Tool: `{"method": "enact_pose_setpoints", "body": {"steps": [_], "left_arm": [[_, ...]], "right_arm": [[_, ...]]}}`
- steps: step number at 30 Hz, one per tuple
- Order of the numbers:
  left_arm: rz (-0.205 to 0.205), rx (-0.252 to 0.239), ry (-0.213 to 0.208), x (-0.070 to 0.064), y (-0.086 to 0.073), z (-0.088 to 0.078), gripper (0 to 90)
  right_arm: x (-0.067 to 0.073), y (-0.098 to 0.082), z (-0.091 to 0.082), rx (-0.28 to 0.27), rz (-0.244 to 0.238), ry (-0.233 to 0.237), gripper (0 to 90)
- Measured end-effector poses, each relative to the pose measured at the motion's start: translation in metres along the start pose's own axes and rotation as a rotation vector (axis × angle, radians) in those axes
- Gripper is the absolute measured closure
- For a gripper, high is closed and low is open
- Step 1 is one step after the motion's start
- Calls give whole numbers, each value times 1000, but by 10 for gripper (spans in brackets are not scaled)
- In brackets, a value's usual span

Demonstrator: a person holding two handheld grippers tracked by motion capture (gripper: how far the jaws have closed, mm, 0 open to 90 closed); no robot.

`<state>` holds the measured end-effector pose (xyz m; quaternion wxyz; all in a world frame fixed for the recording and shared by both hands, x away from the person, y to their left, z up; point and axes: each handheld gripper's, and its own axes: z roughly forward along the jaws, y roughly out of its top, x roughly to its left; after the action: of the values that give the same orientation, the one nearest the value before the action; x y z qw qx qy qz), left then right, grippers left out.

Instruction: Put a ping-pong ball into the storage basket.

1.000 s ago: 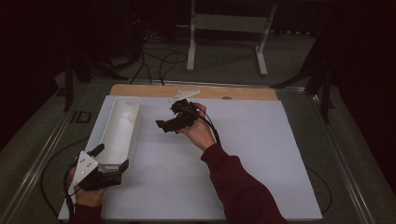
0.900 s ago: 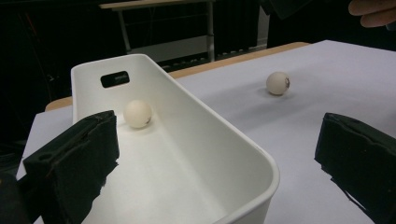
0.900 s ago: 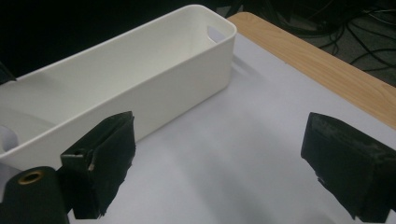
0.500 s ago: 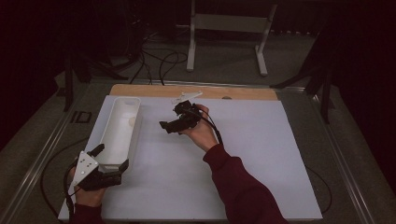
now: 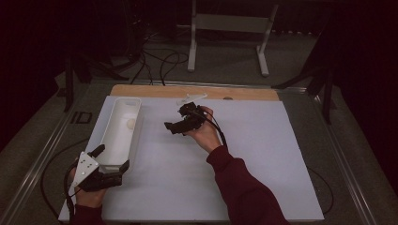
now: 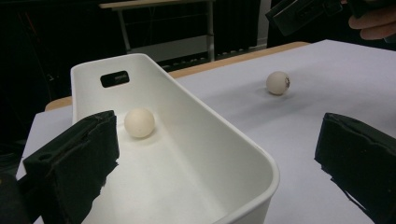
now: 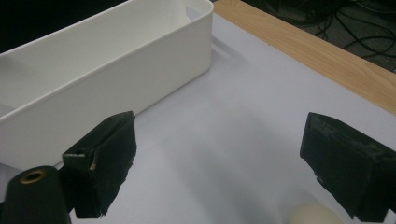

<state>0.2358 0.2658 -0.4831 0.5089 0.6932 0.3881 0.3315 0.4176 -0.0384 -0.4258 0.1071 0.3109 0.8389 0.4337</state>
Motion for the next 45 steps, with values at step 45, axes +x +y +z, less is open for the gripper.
{"method": "enact_pose_setpoints", "body": {"steps": [45], "left_arm": [[8, 10, -1, 0, 0, 1, 5]], "right_arm": [[-33, -39, 7, 90, 51, -100, 107]]}}
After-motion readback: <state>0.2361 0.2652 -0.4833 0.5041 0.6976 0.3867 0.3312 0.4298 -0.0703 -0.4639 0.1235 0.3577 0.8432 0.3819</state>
